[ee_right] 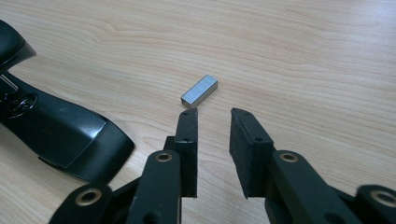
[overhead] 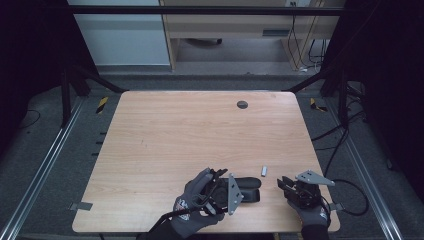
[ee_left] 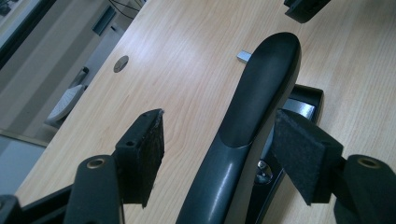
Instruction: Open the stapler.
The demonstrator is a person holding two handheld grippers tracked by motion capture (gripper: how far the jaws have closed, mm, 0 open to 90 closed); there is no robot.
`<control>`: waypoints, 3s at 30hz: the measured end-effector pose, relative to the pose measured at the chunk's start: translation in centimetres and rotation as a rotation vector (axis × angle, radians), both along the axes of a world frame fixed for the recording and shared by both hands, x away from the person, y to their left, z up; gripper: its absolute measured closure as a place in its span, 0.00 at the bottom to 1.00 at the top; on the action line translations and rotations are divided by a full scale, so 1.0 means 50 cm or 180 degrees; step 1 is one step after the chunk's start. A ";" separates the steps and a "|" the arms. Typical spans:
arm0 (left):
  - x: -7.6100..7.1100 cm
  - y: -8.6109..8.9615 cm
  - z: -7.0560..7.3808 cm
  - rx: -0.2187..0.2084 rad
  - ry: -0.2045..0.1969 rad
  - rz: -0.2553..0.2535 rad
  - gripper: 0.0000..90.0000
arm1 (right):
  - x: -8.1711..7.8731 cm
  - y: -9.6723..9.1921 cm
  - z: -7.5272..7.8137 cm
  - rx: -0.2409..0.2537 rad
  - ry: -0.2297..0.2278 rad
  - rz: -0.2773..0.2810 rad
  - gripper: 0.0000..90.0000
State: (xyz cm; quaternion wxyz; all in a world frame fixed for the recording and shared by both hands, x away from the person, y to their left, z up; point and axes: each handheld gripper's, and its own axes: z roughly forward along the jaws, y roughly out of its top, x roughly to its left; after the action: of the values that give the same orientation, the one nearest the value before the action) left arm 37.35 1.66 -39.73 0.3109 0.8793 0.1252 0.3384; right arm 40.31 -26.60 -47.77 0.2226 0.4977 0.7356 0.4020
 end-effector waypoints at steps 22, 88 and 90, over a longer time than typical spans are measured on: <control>-0.011 -0.045 -0.023 0.0316 -0.0116 -0.0102 0.37 | -0.002 0.000 0.005 -0.0031 -0.0017 -0.0008 0.98; 0.016 -0.123 -0.097 0.1003 -0.0473 -0.0055 0.56 | -0.021 0.057 0.002 0.0113 -0.0002 0.0386 1.00; 0.017 -0.124 -0.097 0.1027 -0.0482 -0.0057 0.57 | -0.022 0.062 0.000 0.0099 0.0001 0.0404 1.00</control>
State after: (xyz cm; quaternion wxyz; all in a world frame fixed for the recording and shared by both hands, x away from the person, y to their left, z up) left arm 38.19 -4.51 -44.57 0.1773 0.8909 0.0376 0.4165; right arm 39.23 -23.50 -47.77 0.1888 0.4535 0.7594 0.4267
